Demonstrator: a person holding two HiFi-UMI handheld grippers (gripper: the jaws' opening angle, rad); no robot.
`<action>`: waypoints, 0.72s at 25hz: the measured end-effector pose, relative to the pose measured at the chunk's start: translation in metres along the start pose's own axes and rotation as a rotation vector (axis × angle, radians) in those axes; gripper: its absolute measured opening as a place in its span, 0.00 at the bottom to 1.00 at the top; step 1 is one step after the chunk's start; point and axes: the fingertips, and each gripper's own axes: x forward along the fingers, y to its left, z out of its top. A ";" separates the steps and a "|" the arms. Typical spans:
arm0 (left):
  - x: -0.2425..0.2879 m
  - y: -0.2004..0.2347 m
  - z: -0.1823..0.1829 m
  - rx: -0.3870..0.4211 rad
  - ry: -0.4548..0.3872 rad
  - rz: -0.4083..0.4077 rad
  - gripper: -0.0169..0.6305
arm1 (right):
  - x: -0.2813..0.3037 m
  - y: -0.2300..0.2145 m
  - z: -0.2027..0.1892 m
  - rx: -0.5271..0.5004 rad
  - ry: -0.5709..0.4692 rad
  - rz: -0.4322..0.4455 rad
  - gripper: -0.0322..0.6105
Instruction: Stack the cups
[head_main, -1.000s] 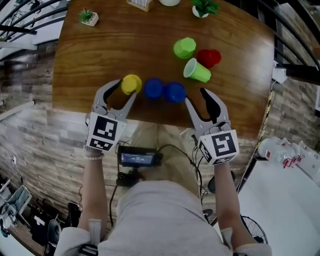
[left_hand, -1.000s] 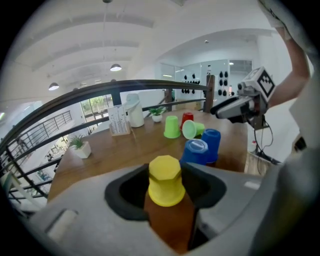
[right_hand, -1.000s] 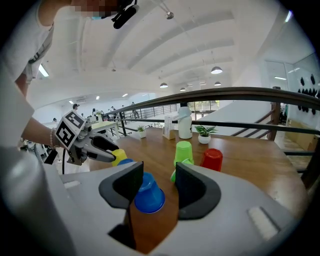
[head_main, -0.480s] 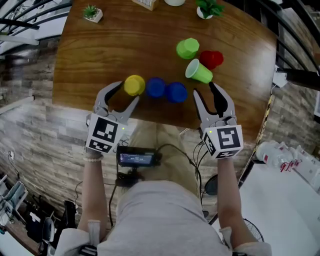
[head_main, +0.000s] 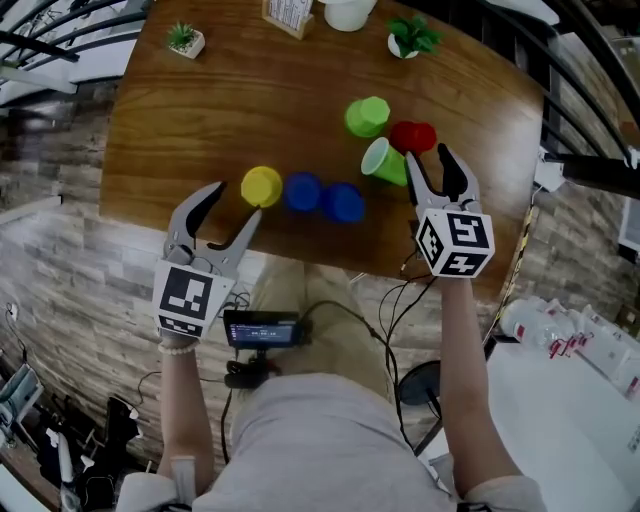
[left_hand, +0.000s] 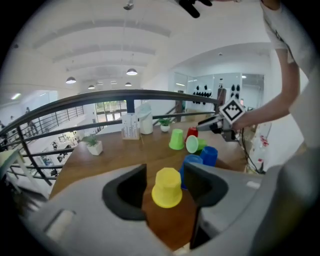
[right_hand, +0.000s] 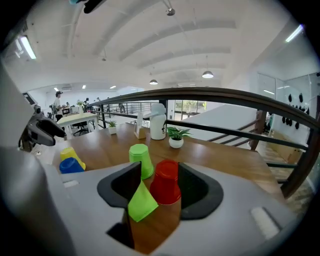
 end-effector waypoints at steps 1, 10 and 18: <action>-0.001 0.000 0.001 -0.003 -0.005 0.006 0.38 | 0.005 -0.004 -0.002 0.002 0.008 -0.004 0.39; -0.008 -0.008 0.011 -0.008 -0.023 0.030 0.38 | 0.028 -0.017 -0.012 0.009 0.049 -0.012 0.39; -0.009 -0.010 0.015 -0.004 -0.034 0.032 0.36 | 0.030 -0.022 -0.002 -0.013 0.027 0.000 0.39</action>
